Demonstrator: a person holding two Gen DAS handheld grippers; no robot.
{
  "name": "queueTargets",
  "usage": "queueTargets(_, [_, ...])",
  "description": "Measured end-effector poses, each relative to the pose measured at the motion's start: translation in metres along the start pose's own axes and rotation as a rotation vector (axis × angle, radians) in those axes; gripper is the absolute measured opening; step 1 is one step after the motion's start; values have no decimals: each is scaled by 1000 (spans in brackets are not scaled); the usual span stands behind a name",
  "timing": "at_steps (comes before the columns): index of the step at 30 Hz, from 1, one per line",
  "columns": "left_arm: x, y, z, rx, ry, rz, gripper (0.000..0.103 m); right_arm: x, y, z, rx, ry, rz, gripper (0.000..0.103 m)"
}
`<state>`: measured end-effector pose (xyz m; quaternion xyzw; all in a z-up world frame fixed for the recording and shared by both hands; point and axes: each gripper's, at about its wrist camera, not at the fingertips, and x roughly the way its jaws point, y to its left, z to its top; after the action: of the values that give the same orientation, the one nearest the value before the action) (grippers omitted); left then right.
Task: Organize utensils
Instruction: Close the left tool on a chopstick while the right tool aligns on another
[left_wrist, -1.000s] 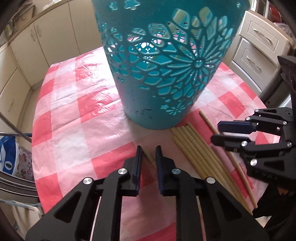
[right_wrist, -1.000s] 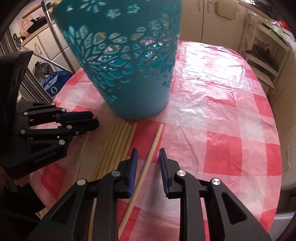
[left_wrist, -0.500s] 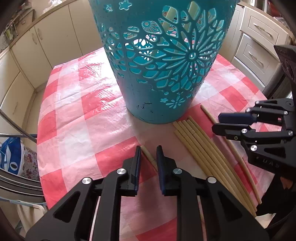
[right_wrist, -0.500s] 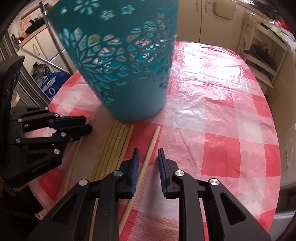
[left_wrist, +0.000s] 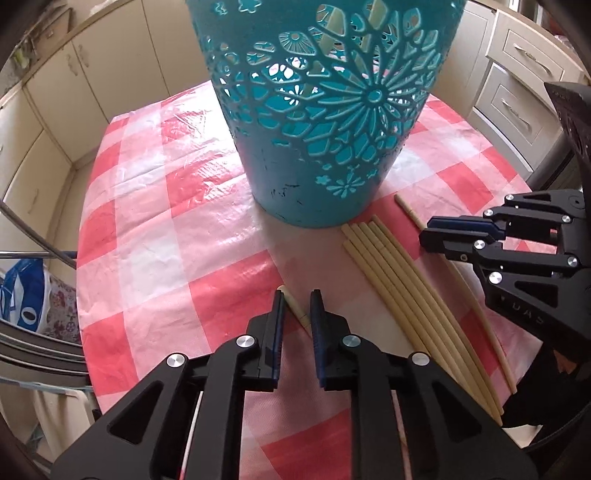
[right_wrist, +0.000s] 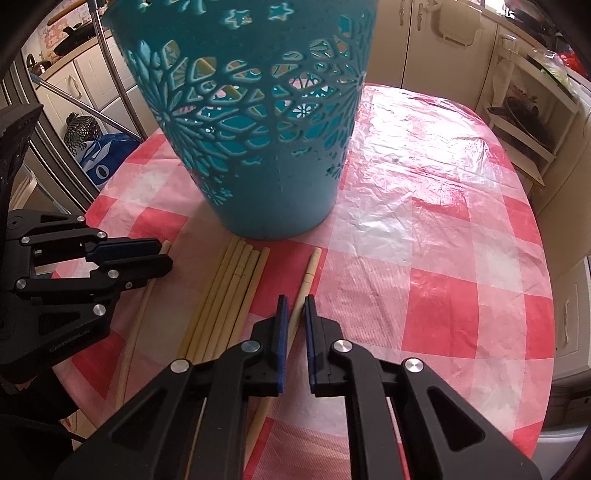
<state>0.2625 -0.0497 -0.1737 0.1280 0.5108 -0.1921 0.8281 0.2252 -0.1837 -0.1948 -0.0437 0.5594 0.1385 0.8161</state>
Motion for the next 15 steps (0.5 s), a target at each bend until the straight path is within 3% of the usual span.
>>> queueTargets(4, [-2,2,-2,-18,-27,6,9,0,4,1,-14,-1,-14,9])
queueTargets(6, [-4,5,-2,-60,-47,-43,8,0,4,0,-19,-2,-18,9])
queueTargets(8, [-4,5,0,-81,-53,-39,8,0,4,0,-17,-3,-15,9])
queueTargets(12, [0,7,0,-93,-21,-34,10,0,3,-1,-17,-2,-12,10])
queueTargets(14, [-2,3,-1,-67,-4,-13,19,0,2,-1,-15,1,-9,10])
queueTargets(15, [-4,1,-2,-58,2,10,32,0,2,0,-15,1,-8,10])
